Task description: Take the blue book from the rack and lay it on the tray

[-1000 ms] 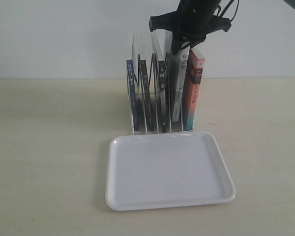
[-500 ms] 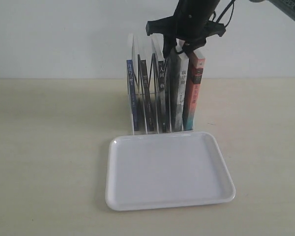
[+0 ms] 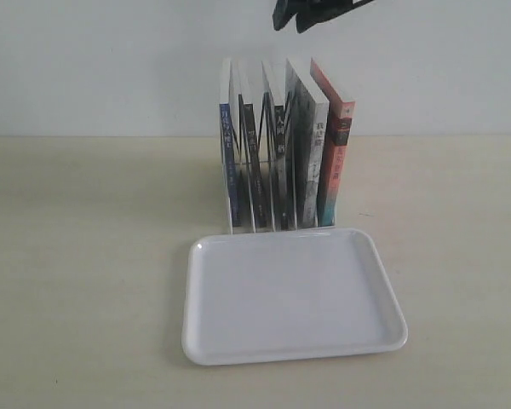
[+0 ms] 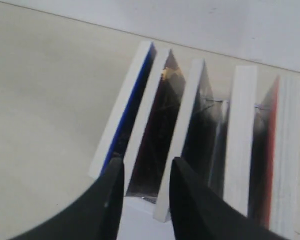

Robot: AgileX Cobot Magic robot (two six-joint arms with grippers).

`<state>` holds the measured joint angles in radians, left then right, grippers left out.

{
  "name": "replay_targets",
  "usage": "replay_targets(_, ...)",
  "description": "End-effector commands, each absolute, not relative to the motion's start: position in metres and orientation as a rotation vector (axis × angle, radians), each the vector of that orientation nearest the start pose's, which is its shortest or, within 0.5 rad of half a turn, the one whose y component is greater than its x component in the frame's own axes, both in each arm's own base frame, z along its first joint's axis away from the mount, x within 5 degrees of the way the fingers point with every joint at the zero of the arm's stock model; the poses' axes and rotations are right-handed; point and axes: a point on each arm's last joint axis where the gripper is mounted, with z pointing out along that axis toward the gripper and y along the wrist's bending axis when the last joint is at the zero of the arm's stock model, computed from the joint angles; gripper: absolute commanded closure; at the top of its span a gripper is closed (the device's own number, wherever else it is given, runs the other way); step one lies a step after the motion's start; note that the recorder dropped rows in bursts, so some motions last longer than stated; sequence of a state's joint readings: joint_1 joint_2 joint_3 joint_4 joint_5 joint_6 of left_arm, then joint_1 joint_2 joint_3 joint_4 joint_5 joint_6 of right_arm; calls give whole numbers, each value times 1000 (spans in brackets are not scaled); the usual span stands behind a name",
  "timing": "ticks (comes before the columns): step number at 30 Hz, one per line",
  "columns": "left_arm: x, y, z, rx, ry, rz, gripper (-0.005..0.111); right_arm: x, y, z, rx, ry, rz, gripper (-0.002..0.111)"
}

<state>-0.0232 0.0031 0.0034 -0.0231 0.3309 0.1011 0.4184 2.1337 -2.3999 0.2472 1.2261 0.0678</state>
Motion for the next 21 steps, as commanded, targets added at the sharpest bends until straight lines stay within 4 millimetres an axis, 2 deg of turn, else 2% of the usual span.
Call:
replay_targets(1,54,-2,184,98,1799,35,102,406,230,385,-542,2406,585,79)
replay_targets(7,54,-2,184,98,1799,35,102,380,273,383,-681,2389,590,79)
replay_targets(11,54,-2,184,98,1799,35,102,377,277,383,-638,2409,604,79)
replay_targets(16,54,-2,184,98,1799,35,102,384,274,375,-567,2440,518,79)
replay_targets(21,54,-2,184,98,1799,35,102,388,277,365,-567,2464,523,78)
